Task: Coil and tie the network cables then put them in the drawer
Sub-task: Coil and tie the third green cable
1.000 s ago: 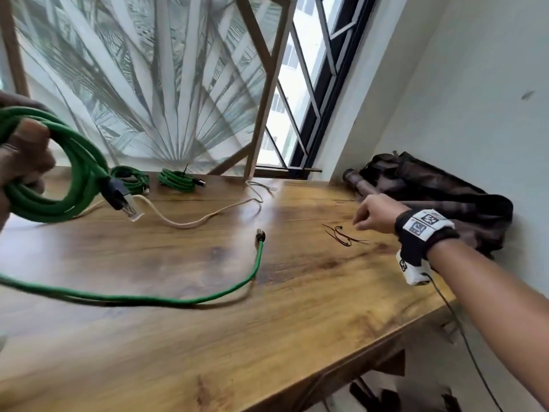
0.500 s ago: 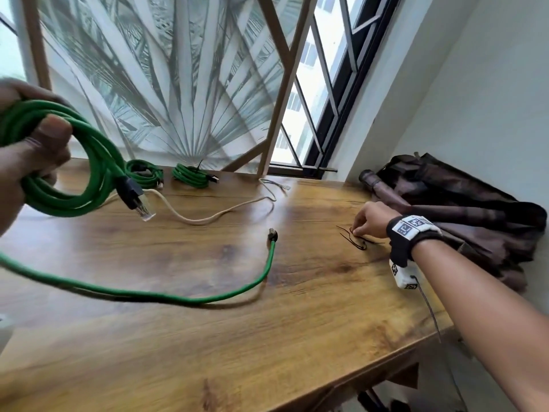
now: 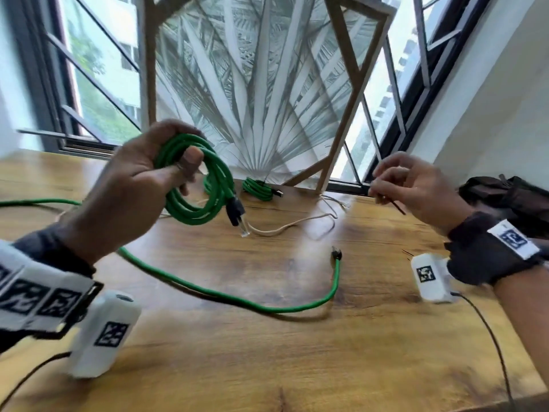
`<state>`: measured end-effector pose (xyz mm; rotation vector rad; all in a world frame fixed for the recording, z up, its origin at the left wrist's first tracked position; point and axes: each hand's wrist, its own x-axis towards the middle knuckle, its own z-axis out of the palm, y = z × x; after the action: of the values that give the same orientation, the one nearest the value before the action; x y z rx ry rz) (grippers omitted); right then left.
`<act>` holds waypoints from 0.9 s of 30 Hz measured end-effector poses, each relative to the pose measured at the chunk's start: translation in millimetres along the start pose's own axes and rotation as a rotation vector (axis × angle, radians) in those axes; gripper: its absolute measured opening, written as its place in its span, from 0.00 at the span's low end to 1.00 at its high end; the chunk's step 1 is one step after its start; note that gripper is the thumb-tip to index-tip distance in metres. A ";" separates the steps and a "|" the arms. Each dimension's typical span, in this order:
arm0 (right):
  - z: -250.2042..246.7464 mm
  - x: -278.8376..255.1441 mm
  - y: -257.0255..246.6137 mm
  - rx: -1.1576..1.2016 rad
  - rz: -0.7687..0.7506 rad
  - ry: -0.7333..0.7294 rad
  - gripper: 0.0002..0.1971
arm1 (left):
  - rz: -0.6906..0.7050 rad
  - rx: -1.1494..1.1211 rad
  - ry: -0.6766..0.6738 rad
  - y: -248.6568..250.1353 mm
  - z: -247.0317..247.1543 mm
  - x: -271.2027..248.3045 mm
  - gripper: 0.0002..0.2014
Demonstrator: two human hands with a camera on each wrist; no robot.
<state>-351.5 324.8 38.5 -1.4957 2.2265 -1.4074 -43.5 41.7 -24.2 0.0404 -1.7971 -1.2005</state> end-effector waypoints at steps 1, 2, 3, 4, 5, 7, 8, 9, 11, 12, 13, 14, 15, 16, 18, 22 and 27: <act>21.8 2.1 -18.1 0.148 -0.050 -0.036 0.08 | -0.015 -0.018 0.002 4.0 2.1 -1.2 0.05; 45.0 6.2 -34.9 0.273 -0.086 -0.069 0.08 | -0.019 -0.045 0.002 6.6 1.0 -2.2 0.04; 65.7 7.6 -49.4 0.388 -0.102 -0.098 0.08 | -0.027 -0.054 0.014 7.1 1.8 -2.0 0.04; 85.5 8.5 -61.9 0.502 -0.109 -0.130 0.09 | -0.062 -0.097 0.030 8.4 0.4 -0.5 0.04; 105.2 10.6 -72.8 0.620 -0.117 -0.167 0.13 | -0.096 -0.123 0.043 8.9 -3.6 1.1 0.04; 139.6 13.8 -88.0 0.776 -0.140 -0.227 0.17 | -0.143 -0.163 0.048 11.6 -6.6 1.7 0.06; 153.1 15.7 -92.4 0.802 -0.158 -0.232 0.16 | -0.154 -0.188 0.048 12.7 -6.3 1.7 0.06; 165.6 18.3 -94.9 0.800 -0.177 -0.220 0.16 | -0.163 -0.212 0.061 12.1 -7.5 2.4 0.05; 186.6 23.0 -95.2 0.772 -0.184 -0.189 0.16 | -0.184 -0.234 0.107 10.6 -12.2 4.5 0.07; 194.6 24.6 -94.0 0.743 -0.180 -0.170 0.16 | -0.190 -0.239 0.121 10.7 -14.1 5.5 0.07; 199.5 25.2 -91.4 0.708 -0.178 -0.139 0.16 | -0.193 -0.251 0.126 11.1 -14.3 5.8 0.07; 203.1 25.3 -88.2 0.679 -0.181 -0.101 0.15 | -0.194 -0.268 0.125 12.4 -14.5 5.0 0.07; 206.3 26.4 -84.8 0.652 -0.195 -0.062 0.13 | -0.194 -0.288 0.131 13.0 -15.3 4.0 0.06; 207.7 26.6 -81.2 0.619 -0.217 -0.024 0.10 | -0.198 -0.316 0.129 15.0 -14.3 3.4 0.05; 210.2 27.7 -72.7 0.533 -0.282 0.024 0.04 | -0.203 -0.377 0.114 17.2 -12.4 2.1 0.07; 216.8 23.5 -62.3 0.580 -0.245 -0.015 0.04 | -0.196 -0.429 0.078 19.5 -7.8 -0.6 0.14; 226.8 17.5 -60.5 0.574 -0.201 -0.225 0.06 | -0.169 -0.385 0.032 16.5 -9.6 -1.8 0.12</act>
<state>-197.4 164.3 -38.1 -1.5837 1.4045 -1.6469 -28.5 44.4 -12.6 -0.0113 -1.5312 -1.6397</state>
